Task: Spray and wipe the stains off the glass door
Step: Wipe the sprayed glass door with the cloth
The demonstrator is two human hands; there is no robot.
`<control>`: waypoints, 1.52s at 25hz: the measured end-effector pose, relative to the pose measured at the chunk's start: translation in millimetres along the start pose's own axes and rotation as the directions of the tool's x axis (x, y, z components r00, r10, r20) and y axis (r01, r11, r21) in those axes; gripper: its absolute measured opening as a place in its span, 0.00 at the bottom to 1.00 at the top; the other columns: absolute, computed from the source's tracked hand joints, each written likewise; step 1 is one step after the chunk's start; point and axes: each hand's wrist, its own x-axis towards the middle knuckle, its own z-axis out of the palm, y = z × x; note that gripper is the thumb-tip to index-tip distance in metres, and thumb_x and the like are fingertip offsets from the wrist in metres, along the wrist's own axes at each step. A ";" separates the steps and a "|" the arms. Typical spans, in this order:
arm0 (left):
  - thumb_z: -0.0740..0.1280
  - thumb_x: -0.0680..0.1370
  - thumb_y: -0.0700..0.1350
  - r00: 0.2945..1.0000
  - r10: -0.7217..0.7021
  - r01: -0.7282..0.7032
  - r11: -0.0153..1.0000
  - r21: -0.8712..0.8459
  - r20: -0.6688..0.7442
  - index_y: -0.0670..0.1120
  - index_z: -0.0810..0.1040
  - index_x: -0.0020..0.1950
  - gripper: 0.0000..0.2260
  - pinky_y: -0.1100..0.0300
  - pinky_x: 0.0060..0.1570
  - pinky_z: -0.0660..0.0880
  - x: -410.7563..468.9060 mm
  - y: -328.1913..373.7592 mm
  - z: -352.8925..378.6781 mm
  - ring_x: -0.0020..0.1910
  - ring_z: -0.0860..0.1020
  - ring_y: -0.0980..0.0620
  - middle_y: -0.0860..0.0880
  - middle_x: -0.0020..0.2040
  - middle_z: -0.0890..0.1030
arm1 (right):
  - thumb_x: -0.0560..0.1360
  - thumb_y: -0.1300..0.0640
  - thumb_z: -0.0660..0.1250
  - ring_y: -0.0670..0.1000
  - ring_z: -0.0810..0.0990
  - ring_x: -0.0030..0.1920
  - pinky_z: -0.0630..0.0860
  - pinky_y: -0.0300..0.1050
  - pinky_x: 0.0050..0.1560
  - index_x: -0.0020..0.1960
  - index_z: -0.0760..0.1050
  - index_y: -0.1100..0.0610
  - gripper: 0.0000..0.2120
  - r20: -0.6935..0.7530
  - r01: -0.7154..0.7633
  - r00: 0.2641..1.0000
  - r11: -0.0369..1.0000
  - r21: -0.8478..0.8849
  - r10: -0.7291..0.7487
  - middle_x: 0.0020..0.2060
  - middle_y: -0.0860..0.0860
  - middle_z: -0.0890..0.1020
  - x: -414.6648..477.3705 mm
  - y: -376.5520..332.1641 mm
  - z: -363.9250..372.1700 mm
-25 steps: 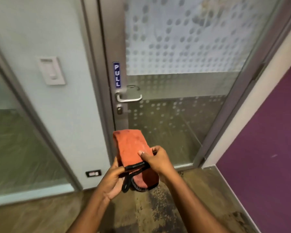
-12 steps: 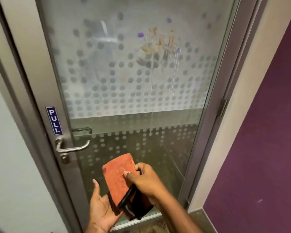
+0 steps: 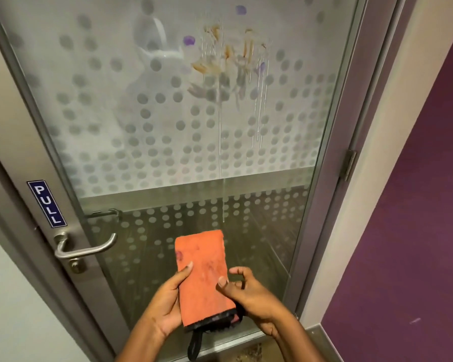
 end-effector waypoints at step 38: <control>0.51 0.82 0.60 -0.168 0.615 0.252 -0.728 0.637 0.770 0.38 0.50 0.79 0.33 0.45 0.77 0.41 79.7 300.8 122.8 0.77 0.51 0.32 0.34 0.78 0.54 | 0.73 0.63 0.61 0.55 0.66 0.72 0.64 0.49 0.71 0.76 0.58 0.55 0.33 -0.933 0.491 0.247 0.864 -0.113 -0.262 0.73 0.54 0.68 211.8 -153.9 7.0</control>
